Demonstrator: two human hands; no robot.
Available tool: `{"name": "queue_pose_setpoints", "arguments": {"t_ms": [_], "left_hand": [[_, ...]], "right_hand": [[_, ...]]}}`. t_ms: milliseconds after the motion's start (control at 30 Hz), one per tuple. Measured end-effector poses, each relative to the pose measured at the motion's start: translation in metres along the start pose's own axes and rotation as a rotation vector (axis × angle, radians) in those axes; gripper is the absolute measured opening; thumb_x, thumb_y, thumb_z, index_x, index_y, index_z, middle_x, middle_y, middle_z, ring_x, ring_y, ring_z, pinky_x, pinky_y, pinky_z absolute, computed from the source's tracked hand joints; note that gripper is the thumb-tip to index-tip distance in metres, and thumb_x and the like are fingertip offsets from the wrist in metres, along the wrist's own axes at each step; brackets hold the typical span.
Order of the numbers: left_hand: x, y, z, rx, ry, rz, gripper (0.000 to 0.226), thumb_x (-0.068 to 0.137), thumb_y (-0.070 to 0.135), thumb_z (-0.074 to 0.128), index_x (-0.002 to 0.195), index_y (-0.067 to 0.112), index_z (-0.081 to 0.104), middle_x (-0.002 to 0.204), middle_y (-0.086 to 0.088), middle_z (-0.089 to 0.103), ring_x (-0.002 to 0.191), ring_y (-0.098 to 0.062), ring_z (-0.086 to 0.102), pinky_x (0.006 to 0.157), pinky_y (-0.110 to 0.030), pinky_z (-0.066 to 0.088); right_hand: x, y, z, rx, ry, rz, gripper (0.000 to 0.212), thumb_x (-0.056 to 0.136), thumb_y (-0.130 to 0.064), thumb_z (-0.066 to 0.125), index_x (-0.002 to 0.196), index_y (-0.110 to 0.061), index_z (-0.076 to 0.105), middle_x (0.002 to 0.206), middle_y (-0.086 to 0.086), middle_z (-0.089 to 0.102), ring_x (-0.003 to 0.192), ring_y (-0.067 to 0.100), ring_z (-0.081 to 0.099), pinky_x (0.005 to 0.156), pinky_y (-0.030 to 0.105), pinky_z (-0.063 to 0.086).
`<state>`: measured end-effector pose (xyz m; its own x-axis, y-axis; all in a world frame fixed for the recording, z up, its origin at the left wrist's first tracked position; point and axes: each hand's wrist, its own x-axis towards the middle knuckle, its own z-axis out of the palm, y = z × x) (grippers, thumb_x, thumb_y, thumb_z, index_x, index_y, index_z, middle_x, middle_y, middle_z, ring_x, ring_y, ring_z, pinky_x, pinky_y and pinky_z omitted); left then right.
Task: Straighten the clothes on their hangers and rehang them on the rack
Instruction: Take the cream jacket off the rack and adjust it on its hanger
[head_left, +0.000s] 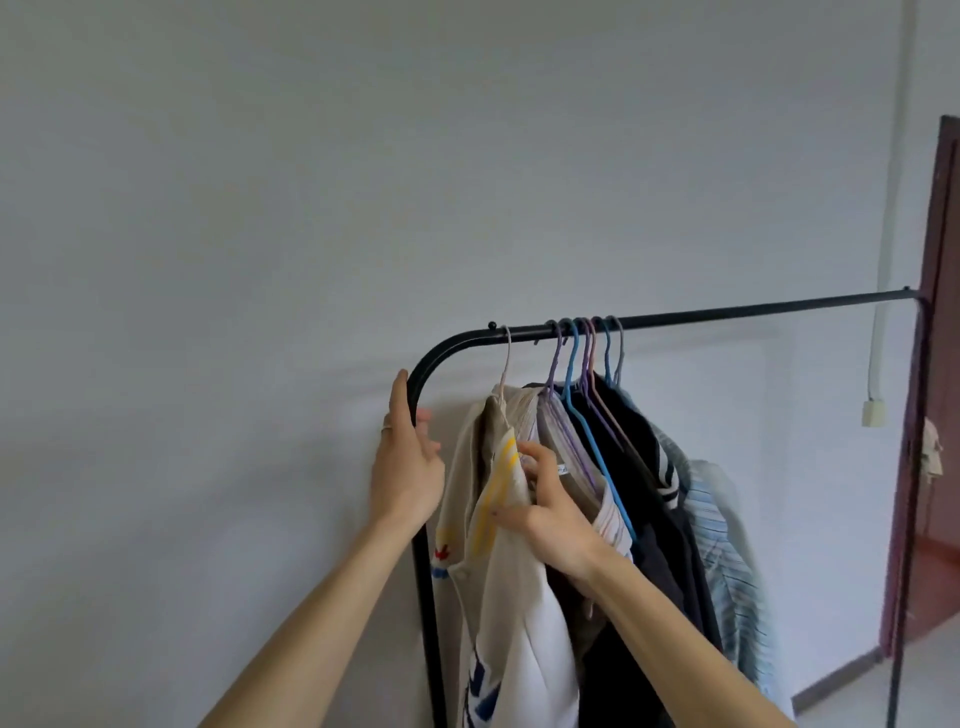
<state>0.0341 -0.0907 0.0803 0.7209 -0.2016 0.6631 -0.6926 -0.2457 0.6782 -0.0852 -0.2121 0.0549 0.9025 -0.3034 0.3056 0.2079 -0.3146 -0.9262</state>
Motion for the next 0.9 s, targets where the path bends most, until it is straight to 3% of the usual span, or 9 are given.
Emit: {"name": "queue_pose_setpoints", "arguments": {"t_ms": [100,200,300,367,500,567,667,767,900], "left_hand": [[-0.002,0.005,0.004,0.086,0.036,-0.038,0.065,0.101,0.014,0.037,0.155,0.032,0.004,0.146,-0.007,0.038,0.125,-0.023,0.048,0.098,-0.037,0.041],[-0.013,0.018,0.010,0.310,0.259,0.166,0.068,0.094,0.023,0.052,0.154,0.018,0.021,0.155,-0.008,0.023,0.138,-0.029,0.027,0.109,-0.047,0.036],[-0.028,0.045,0.025,0.347,0.258,0.347,0.057,0.091,0.033,0.056,0.144,0.016,0.042,0.151,-0.003,0.030,0.137,-0.023,0.030,0.112,-0.039,0.034],[-0.036,0.060,0.037,0.333,0.075,0.225,0.060,0.091,0.037,0.055,0.146,0.020,0.037,0.152,0.001,0.028,0.139,-0.018,0.027,0.113,-0.033,0.028],[-0.029,0.075,0.058,0.126,-0.204,-0.215,0.072,0.086,0.013,0.057,0.150,0.021,0.026,0.134,0.000,0.046,0.119,-0.017,0.048,0.092,-0.023,0.037],[-0.029,0.076,0.064,-0.016,-0.183,-0.347,0.063,0.086,0.003,0.054,0.143,0.024,0.038,0.121,0.005,0.053,0.099,-0.014,0.051,0.080,-0.025,0.039],[-0.031,0.076,0.071,-0.099,-0.087,-0.397,0.064,0.082,-0.003,0.049,0.137,0.030,0.047,0.136,0.001,0.052,0.116,-0.018,0.050,0.093,-0.029,0.040],[-0.034,0.086,0.076,-0.053,-0.014,-0.388,0.064,0.082,-0.006,0.044,0.137,0.027,0.049,0.136,0.000,0.054,0.122,-0.021,0.050,0.090,-0.024,0.037],[-0.042,0.096,0.077,0.007,0.057,-0.365,0.066,0.082,-0.010,0.040,0.141,0.021,0.046,0.141,-0.003,0.049,0.131,-0.022,0.045,0.094,-0.020,0.032]], "right_hand": [[0.001,-0.010,-0.001,-0.116,-0.022,-0.089,0.050,0.084,0.000,0.060,0.127,-0.021,0.044,0.127,0.009,0.054,0.119,0.025,0.052,0.095,0.031,0.046],[-0.006,-0.016,-0.009,-0.264,-0.069,-0.167,0.030,0.086,-0.021,0.060,0.114,-0.011,0.055,0.112,0.010,0.062,0.108,0.024,0.059,0.096,0.047,0.048],[-0.010,-0.023,-0.037,-0.295,0.109,-0.326,0.021,0.091,-0.028,0.059,0.110,-0.022,0.065,0.114,-0.011,0.063,0.107,0.003,0.059,0.097,0.030,0.049],[-0.010,-0.027,-0.063,-0.413,0.283,-0.411,0.027,0.091,-0.026,0.060,0.117,-0.023,0.064,0.118,-0.013,0.061,0.108,0.001,0.057,0.094,0.023,0.047],[0.000,-0.013,-0.095,-0.843,0.180,-0.318,0.053,0.087,-0.030,0.055,0.137,-0.013,0.048,0.129,0.003,0.055,0.123,0.025,0.049,0.099,0.031,0.038],[0.002,-0.007,-0.100,-0.959,0.131,-0.358,0.056,0.084,-0.025,0.049,0.138,-0.011,0.044,0.129,0.005,0.052,0.122,0.030,0.046,0.100,0.032,0.035],[0.002,-0.014,-0.101,-1.094,0.119,-0.283,0.050,0.087,-0.018,0.052,0.136,-0.010,0.042,0.132,0.006,0.047,0.121,0.029,0.042,0.093,0.034,0.042],[0.001,-0.026,-0.101,-1.235,0.103,-0.211,0.024,0.088,-0.010,0.051,0.111,-0.008,0.056,0.114,0.009,0.061,0.108,0.029,0.056,0.068,0.032,0.041],[-0.004,-0.032,-0.112,-1.231,0.077,-0.150,0.004,0.088,-0.012,0.051,0.085,-0.015,0.052,0.089,0.007,0.059,0.094,0.029,0.063,0.063,0.030,0.040]]}}
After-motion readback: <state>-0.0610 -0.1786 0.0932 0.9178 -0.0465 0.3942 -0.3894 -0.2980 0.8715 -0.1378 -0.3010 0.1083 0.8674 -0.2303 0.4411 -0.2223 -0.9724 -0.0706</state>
